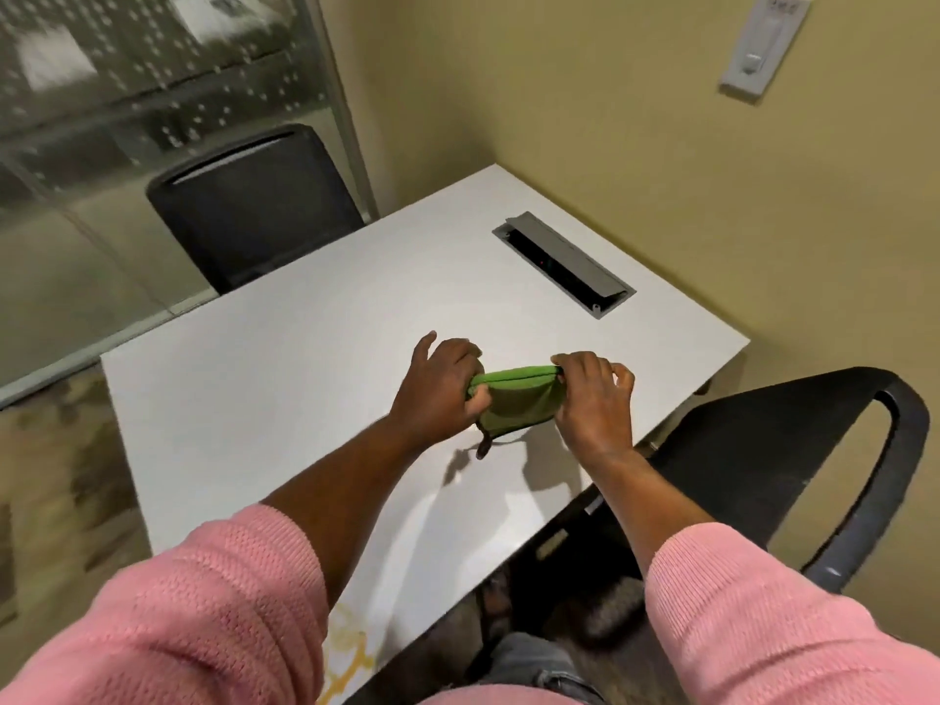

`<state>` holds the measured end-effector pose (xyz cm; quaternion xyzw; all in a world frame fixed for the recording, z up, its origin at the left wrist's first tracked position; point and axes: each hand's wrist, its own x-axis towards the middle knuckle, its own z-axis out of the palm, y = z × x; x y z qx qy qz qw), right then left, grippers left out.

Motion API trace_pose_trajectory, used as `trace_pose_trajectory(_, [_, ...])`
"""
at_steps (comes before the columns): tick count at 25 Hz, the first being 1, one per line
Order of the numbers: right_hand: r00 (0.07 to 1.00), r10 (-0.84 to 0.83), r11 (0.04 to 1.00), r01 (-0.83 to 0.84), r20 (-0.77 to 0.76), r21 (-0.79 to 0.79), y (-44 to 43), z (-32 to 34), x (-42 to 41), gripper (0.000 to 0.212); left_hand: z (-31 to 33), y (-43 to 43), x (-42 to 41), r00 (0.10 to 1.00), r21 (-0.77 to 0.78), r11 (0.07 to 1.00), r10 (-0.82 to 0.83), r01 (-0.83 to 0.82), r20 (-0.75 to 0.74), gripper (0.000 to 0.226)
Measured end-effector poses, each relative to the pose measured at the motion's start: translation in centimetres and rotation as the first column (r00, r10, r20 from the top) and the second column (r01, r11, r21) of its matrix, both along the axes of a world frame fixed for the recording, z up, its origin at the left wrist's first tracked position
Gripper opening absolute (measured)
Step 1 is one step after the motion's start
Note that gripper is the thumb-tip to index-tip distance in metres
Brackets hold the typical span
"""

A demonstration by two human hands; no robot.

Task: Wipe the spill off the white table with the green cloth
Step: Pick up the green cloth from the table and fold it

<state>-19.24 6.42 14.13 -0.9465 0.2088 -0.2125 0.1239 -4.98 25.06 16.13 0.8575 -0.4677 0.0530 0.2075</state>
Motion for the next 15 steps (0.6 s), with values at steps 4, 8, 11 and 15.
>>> trace_pose_trajectory(4, [0.991,0.133,0.991,-0.133,-0.005,0.009,5.7,0.3,-1.7,0.053,0.3,7.7,-3.7,0.994,-0.011,0.995,0.103,-0.103,-0.044,0.018])
trace_pose_trajectory(8, [0.955,0.284,0.959,-0.283,-0.085,0.016,10.9,0.0,-3.3,0.059,-0.1,15.0,-7.8,0.964,0.007,0.973,0.231,-0.232,-0.134,0.021])
trace_pose_trajectory(11, [0.913,0.379,0.924,-0.381,-0.151,0.018,13.6,-0.7,-4.8,0.064,-1.0,18.8,-10.8,0.931,0.051,0.952,0.306,-0.302,-0.198,0.022])
trace_pose_trajectory(15, [0.818,0.507,0.858,-0.51,-0.272,0.064,16.7,-1.5,-6.3,0.072,-3.0,22.6,-15.2,0.831,0.066,0.894,0.438,-0.444,-0.343,0.017])
